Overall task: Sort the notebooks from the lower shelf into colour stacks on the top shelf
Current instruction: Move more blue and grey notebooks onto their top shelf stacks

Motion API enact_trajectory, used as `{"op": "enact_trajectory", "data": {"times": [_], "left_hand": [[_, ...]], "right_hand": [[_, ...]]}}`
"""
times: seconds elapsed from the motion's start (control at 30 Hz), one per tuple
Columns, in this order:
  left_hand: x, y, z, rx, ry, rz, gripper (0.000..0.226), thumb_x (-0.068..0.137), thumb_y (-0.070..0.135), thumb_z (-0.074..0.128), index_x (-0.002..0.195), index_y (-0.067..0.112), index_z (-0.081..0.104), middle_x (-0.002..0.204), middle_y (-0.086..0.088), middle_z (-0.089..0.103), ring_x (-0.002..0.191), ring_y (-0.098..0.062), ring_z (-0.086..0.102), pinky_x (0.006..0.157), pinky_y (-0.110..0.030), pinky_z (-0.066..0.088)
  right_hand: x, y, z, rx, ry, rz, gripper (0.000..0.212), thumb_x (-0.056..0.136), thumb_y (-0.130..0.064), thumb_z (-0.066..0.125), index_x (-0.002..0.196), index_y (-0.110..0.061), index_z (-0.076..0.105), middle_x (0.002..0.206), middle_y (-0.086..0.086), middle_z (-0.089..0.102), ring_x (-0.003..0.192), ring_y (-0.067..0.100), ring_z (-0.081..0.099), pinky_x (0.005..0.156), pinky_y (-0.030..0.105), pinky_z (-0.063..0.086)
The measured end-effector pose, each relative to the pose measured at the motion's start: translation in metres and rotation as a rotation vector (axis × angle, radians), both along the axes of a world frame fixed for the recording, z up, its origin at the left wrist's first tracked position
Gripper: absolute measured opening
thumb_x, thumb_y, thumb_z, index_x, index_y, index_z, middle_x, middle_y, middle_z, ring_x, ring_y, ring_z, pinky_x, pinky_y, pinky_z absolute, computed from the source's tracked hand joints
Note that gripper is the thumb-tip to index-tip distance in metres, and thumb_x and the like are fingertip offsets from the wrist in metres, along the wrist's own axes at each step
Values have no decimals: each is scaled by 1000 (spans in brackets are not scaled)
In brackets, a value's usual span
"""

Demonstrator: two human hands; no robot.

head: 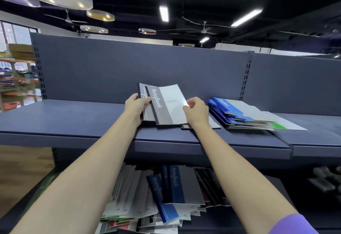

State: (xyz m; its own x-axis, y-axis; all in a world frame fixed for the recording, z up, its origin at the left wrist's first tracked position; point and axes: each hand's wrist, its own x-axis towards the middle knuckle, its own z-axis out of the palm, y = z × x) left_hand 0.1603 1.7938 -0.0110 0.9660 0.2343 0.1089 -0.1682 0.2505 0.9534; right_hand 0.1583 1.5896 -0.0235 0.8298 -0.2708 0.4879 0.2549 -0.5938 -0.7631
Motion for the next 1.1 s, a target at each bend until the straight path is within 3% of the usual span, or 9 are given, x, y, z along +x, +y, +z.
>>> {"op": "enact_trajectory", "data": {"times": [0.1, 0.2, 0.3, 0.47, 0.67, 0.73, 0.83, 0.97, 1.1], "left_hand": [[0, 0, -1, -10, -3, 10, 24, 84, 0, 66, 106, 9, 64, 97, -7, 73, 78, -26, 70, 68, -42, 60], [3, 0, -2, -24, -5, 39, 22, 83, -2, 64, 101, 11, 63, 92, -6, 71, 75, -25, 69, 68, -39, 58], [5, 0, -1, -52, 1, 73, 20, 81, -3, 62, 95, 10, 61, 88, -8, 69, 74, -27, 66, 71, -40, 57], [6, 2, 0, -144, -26, 131, 19, 77, -2, 58, 89, 13, 55, 87, -8, 62, 73, -27, 59, 67, -36, 49], [4, 0, 3, -196, -78, 163, 18, 81, -1, 56, 88, 15, 61, 89, -3, 67, 73, -22, 63, 64, -31, 53], [4, 0, 4, -178, -74, 150, 17, 82, 0, 57, 89, 15, 61, 91, -4, 68, 73, -22, 64, 64, -32, 53], [6, 3, 3, -266, -69, 221, 15, 82, -1, 57, 90, 12, 56, 87, -4, 65, 74, -23, 62, 61, -28, 52], [9, 8, 4, -420, -6, 207, 15, 84, 0, 60, 94, 11, 56, 92, -8, 67, 75, -26, 66, 65, -32, 55], [10, -1, 3, -230, -21, 4, 24, 90, -1, 60, 111, 8, 57, 107, -12, 69, 86, -26, 69, 70, -38, 59]], "right_hand": [[-1, -7, 0, -26, 35, -157, 32, 94, -9, 53, 122, -20, 65, 123, 1, 66, 104, 24, 60, 77, 29, 41], [-3, -11, 2, -101, 140, -291, 35, 94, -4, 51, 120, -21, 68, 124, 7, 64, 108, 29, 61, 75, 32, 43], [-5, -5, 2, -333, 247, -405, 29, 95, -11, 53, 123, -13, 61, 131, 13, 58, 120, 32, 54, 93, 39, 45], [-7, 1, 1, -565, 392, -468, 41, 90, -24, 55, 131, -18, 57, 139, 12, 52, 129, 31, 42, 105, 42, 33], [-8, -1, 2, -564, 373, -471, 38, 91, -19, 53, 129, -18, 57, 138, 11, 54, 132, 32, 41, 107, 44, 28], [-5, 0, 1, -501, 269, -412, 32, 94, -17, 49, 123, -17, 61, 131, 11, 59, 126, 32, 47, 105, 42, 31], [-2, -1, 1, -244, 113, -197, 24, 98, -22, 43, 102, -18, 66, 106, 8, 69, 106, 31, 59, 91, 38, 45], [-8, 4, 2, 35, 45, 107, 42, 102, -41, 42, 95, -7, 66, 82, 6, 74, 79, 8, 68, 77, 32, 49], [-9, 5, 9, 291, 93, 237, 48, 99, -55, 42, 84, -15, 64, 76, 1, 71, 65, 21, 62, 72, 34, 52]]}}
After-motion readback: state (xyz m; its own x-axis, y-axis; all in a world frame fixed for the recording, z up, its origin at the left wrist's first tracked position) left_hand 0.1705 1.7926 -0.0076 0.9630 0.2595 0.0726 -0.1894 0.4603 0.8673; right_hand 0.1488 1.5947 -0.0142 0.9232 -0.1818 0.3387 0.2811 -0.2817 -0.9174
